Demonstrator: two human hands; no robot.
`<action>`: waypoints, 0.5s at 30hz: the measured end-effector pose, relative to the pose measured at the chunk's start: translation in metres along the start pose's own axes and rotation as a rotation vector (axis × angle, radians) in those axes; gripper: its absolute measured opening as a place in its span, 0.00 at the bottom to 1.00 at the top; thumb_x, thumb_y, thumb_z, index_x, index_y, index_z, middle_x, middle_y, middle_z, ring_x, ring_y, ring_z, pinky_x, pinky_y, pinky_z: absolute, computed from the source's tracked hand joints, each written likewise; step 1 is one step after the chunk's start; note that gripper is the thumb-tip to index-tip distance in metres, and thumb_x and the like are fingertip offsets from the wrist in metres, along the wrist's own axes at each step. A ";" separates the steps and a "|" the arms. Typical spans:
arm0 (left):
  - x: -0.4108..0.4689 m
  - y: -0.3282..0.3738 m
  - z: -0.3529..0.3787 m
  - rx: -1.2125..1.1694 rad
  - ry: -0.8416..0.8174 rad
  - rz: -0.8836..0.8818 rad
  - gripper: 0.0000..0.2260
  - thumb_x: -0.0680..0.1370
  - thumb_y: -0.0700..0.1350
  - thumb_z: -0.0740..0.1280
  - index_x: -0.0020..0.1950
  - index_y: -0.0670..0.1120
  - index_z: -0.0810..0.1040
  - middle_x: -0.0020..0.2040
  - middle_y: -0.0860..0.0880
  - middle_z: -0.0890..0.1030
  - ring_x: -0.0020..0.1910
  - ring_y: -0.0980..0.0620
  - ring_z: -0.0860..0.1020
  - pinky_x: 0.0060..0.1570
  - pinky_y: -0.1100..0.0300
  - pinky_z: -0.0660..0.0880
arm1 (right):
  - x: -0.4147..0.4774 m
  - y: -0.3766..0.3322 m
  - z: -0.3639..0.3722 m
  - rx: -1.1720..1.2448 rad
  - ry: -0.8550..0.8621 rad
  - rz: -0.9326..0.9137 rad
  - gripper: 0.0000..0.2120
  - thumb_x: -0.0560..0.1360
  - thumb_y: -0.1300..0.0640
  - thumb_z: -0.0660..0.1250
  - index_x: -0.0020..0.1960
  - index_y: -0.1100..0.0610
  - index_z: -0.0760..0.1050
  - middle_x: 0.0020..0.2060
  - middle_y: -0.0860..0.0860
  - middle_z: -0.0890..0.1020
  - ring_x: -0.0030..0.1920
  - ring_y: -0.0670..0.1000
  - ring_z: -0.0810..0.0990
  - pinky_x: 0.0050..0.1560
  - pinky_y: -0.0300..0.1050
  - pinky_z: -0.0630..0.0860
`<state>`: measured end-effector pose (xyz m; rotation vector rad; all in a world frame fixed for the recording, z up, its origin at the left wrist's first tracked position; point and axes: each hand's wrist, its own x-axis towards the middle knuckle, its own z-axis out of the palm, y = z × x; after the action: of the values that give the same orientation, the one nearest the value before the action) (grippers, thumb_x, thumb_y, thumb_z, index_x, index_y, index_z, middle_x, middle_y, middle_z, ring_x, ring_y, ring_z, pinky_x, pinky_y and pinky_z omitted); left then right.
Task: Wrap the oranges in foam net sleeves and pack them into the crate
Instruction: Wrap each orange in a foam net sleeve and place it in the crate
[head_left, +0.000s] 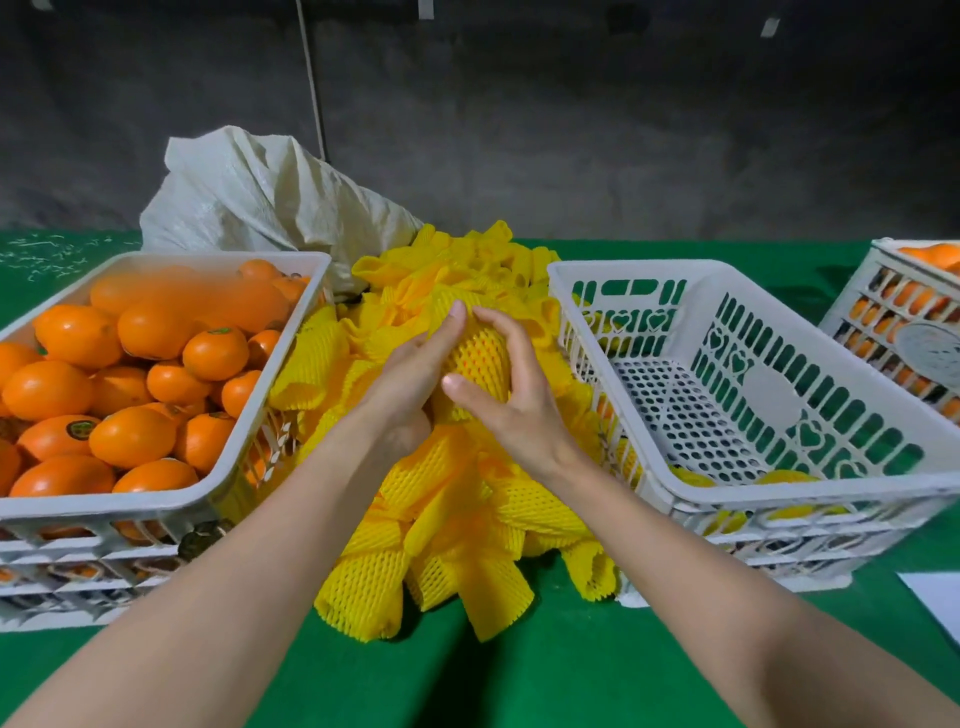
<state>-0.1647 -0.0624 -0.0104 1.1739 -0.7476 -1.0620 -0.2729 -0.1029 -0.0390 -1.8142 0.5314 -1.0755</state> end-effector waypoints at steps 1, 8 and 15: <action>0.005 -0.004 0.003 -0.003 -0.017 0.000 0.11 0.80 0.56 0.59 0.47 0.53 0.77 0.41 0.56 0.84 0.36 0.59 0.82 0.37 0.61 0.76 | 0.000 -0.002 -0.001 -0.013 0.019 -0.009 0.26 0.71 0.59 0.71 0.66 0.53 0.65 0.62 0.44 0.70 0.65 0.42 0.68 0.64 0.38 0.67; 0.025 -0.018 0.043 0.054 -0.003 0.026 0.12 0.82 0.56 0.57 0.56 0.53 0.76 0.56 0.52 0.81 0.49 0.54 0.80 0.49 0.56 0.77 | 0.014 -0.008 -0.046 -0.039 0.320 -0.049 0.24 0.62 0.56 0.73 0.55 0.52 0.67 0.50 0.42 0.72 0.54 0.40 0.72 0.56 0.40 0.71; 0.019 -0.054 0.084 0.345 -0.094 0.180 0.10 0.82 0.37 0.59 0.51 0.50 0.77 0.53 0.50 0.80 0.49 0.52 0.78 0.46 0.63 0.76 | 0.049 0.047 -0.177 -0.270 0.383 0.513 0.27 0.66 0.61 0.74 0.59 0.47 0.66 0.57 0.52 0.73 0.44 0.53 0.80 0.32 0.45 0.81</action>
<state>-0.2475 -0.1121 -0.0422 1.3241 -1.1213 -0.8634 -0.3930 -0.2487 -0.0262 -1.5610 1.3462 -1.0196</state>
